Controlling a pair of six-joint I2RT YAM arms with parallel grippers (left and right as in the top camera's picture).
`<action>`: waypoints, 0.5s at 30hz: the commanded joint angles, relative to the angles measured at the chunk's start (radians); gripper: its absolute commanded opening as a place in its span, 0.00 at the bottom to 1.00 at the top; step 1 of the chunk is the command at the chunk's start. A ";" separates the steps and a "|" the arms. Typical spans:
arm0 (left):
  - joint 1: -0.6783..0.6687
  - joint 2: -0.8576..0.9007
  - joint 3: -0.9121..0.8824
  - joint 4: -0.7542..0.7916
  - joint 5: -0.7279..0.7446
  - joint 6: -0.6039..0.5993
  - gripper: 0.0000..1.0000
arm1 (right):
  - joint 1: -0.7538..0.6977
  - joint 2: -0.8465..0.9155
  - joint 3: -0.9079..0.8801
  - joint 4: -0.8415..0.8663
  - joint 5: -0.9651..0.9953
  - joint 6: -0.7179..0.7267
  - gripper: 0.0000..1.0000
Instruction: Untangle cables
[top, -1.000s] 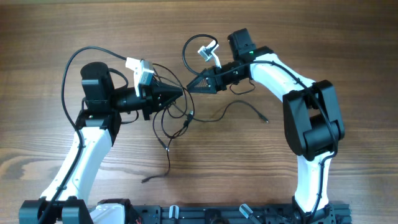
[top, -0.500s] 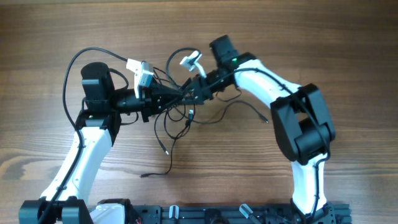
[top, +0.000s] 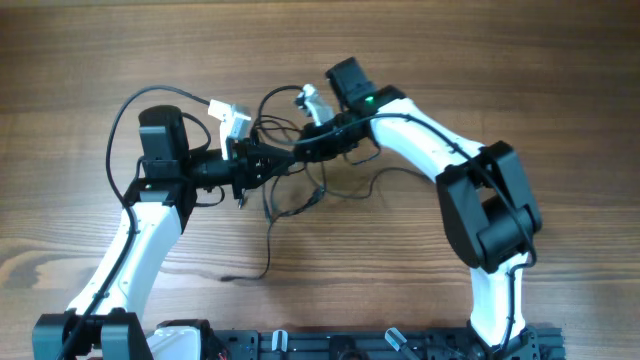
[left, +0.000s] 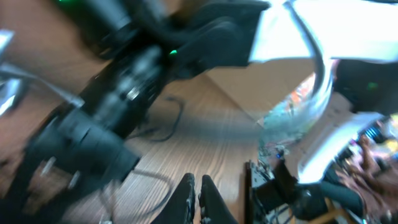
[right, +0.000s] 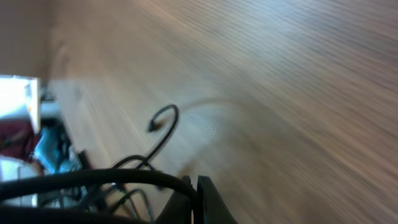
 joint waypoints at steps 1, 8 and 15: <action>0.008 -0.013 0.012 -0.060 -0.182 0.017 0.04 | -0.128 0.006 -0.001 -0.070 0.289 0.034 0.04; 0.008 -0.013 0.012 -0.309 -1.003 -0.065 0.04 | -0.278 0.006 -0.001 -0.178 0.373 0.011 0.04; 0.008 -0.013 0.012 -0.354 -1.312 -0.168 0.07 | -0.290 0.006 -0.001 -0.184 0.317 0.013 0.04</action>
